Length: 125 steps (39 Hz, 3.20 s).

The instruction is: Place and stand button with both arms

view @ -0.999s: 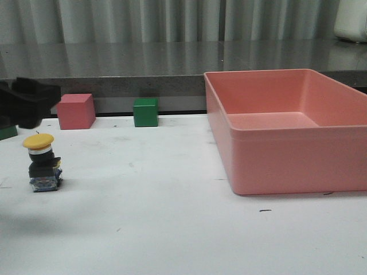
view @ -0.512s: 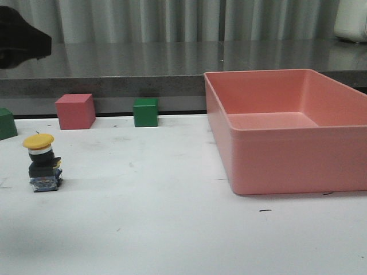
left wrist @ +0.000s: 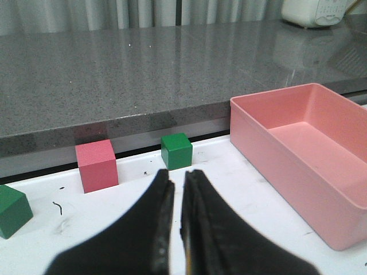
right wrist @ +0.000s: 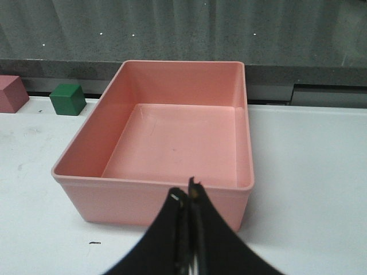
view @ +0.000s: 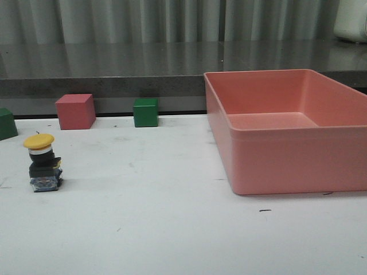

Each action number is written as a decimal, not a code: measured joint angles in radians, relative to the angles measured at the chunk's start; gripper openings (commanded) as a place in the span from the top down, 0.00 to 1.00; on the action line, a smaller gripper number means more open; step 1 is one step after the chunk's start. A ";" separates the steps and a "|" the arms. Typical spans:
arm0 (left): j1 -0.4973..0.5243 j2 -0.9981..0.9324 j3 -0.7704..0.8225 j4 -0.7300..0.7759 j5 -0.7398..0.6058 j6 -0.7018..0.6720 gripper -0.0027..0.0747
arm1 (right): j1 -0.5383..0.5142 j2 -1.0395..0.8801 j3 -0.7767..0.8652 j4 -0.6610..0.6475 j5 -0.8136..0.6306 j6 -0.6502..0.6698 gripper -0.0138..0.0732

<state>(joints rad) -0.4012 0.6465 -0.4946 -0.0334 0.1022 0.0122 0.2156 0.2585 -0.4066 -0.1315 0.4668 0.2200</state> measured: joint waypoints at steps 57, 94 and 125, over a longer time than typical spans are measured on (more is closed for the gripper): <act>0.023 -0.467 0.000 -0.010 0.302 0.002 0.99 | 0.000 0.000 0.000 0.000 0.000 0.000 0.91; 0.413 -0.652 0.493 0.006 0.093 -0.005 0.99 | 0.000 0.000 0.000 0.000 -0.002 0.000 0.91; 0.413 -0.652 0.496 0.006 0.022 -0.005 0.99 | 0.000 0.000 0.000 0.000 -0.003 0.000 0.91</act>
<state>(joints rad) 0.0120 -0.0057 0.0014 -0.0277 0.1242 0.0067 0.2156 0.2585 -0.4066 -0.1315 0.4640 0.2200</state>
